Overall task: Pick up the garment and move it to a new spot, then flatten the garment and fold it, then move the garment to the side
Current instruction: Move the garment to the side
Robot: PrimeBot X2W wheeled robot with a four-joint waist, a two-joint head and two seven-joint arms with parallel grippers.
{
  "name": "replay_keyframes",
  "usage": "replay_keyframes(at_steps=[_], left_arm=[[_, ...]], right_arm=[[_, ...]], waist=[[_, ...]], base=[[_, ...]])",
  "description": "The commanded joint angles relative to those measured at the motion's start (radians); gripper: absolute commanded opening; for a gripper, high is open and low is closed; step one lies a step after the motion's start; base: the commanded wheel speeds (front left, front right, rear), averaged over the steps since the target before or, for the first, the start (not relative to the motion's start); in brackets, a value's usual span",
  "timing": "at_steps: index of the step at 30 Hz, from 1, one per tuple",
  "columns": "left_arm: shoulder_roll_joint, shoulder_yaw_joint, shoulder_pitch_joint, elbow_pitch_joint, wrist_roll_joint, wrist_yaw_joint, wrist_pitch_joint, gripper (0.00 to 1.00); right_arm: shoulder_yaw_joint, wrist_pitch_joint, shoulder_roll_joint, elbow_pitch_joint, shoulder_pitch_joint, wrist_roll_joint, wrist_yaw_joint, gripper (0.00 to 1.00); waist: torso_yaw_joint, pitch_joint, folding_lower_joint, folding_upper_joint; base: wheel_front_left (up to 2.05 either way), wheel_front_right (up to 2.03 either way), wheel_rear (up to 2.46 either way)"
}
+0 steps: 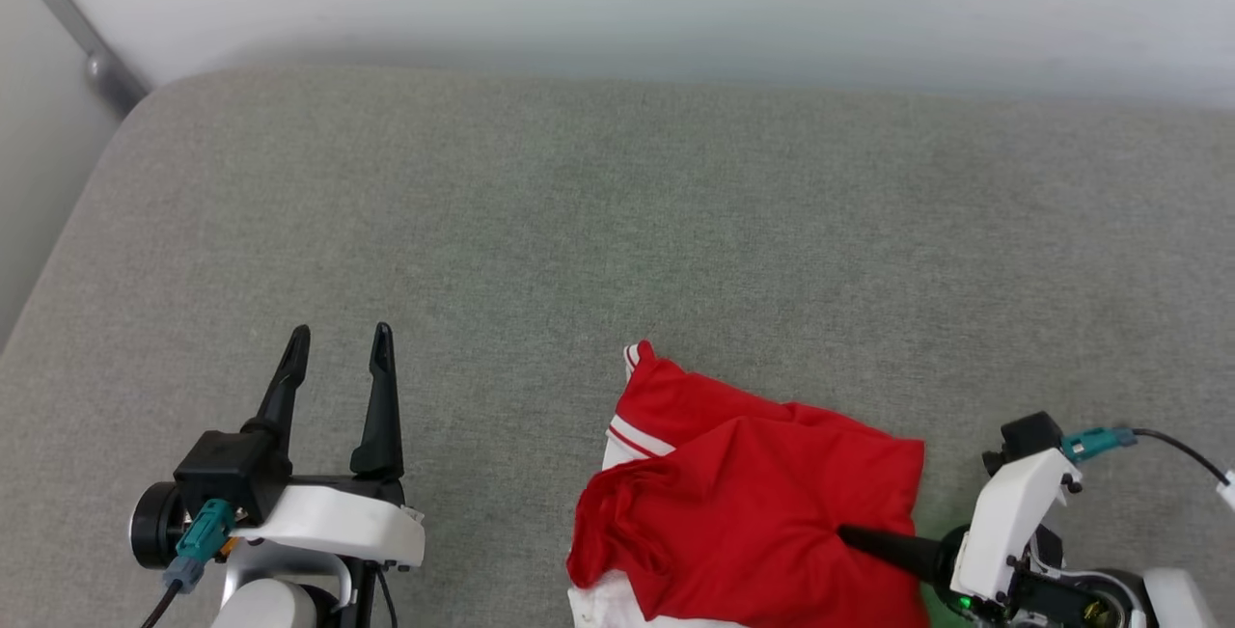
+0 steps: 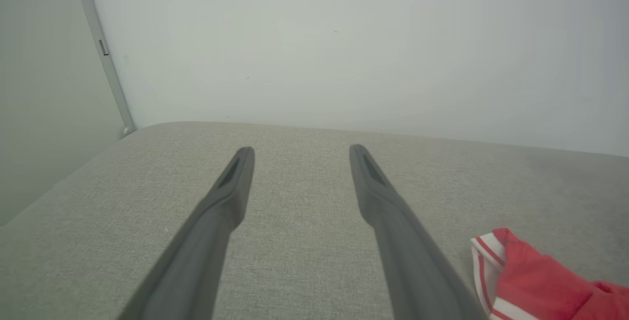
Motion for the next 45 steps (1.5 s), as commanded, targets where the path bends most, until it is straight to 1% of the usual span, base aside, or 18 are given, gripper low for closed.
replay_keyframes(at_steps=[1,6,10,14,19,24,26,28,32,36,37,38,45], left_arm=[[-0.004,0.006,0.007,0.001,0.008,-0.004,-0.004,1.00],[-0.006,0.012,0.024,0.008,0.015,-0.012,-0.003,1.00],[-0.010,0.016,0.051,0.005,0.018,-0.009,-0.003,1.00],[-0.019,0.022,0.072,-0.014,0.021,-0.004,-0.003,1.00],[-0.029,0.032,0.071,-0.054,0.028,-0.008,-0.003,1.00],[0.007,0.040,0.015,-0.090,0.047,-0.022,0.000,1.00],[0.022,0.042,-0.016,-0.106,0.054,-0.031,0.008,1.00],[0.048,0.049,-0.056,-0.127,0.064,-0.037,0.022,1.00],[0.096,0.056,-0.145,-0.178,0.085,-0.055,0.058,1.00],[0.139,0.060,-0.228,-0.228,0.106,-0.070,0.096,1.00],[0.145,0.060,-0.247,-0.241,0.109,-0.075,0.103,1.00],[0.145,0.060,-0.247,-0.241,0.109,-0.075,0.103,1.00],[0.178,0.046,-0.354,-0.294,0.130,-0.101,0.142,1.00]], right_arm=[[0.015,-0.014,-0.019,-0.010,-0.020,-0.014,0.000,0.00],[0.118,-0.079,-0.098,-0.053,-0.032,-0.115,0.000,0.00],[0.182,-0.122,-0.166,-0.048,-0.045,-0.259,0.000,0.00],[0.211,-0.132,-0.217,-0.030,-0.079,-0.389,0.000,0.00],[0.228,-0.136,-0.271,-0.006,-0.147,-0.495,-0.001,0.00],[0.232,-0.186,-0.320,0.021,-0.246,-0.569,-0.001,0.00],[0.214,-0.218,-0.326,0.036,-0.274,-0.578,-0.001,0.00],[0.181,-0.257,-0.350,0.046,-0.312,-0.589,-0.001,0.00],[0.100,-0.341,-0.379,0.078,-0.374,-0.626,-0.001,0.00],[-0.010,-0.422,-0.393,0.111,-0.439,-0.673,-0.001,0.00],[-0.036,-0.441,-0.395,0.119,-0.452,-0.688,-0.001,0.00],[-0.036,-0.441,-0.395,0.119,-0.452,-0.688,-0.001,0.00],[-0.206,-0.570,-0.380,0.149,-0.541,-0.810,-0.001,0.00]], waist=[[-0.011,-0.021,-0.0001,-0.0001],[-0.043,-0.069,-0.0001,-0.0001],[-0.089,-0.109,-0.0001,-0.0001],[-0.154,-0.120,-0.0001,-0.0001],[-0.272,-0.073,-0.0001,-0.0001],[-0.401,0.043,-0.0001,-0.0001],[-0.439,0.097,-0.0001,-0.0001],[-0.465,0.158,-0.0001,-0.0001],[-0.492,0.277,-0.0001,-0.0001],[-0.498,0.378,-0.0001,-0.0001],[-0.497,0.400,-0.0001,-0.0001],[-0.497,0.400,-0.0001,-0.0001],[-0.472,0.524,-0.0001,-0.0001]], base=[[0.00,0.00,0.00],[0.00,0.00,0.00],[0.00,0.00,0.00],[0.00,0.00,0.00],[0.00,0.00,0.00],[0.00,0.00,0.00],[0.00,0.00,0.00],[0.00,0.00,0.00],[0.00,0.00,0.00],[0.00,0.00,0.00],[0.00,0.00,0.00],[0.00,0.00,0.00],[0.00,0.00,0.00]])
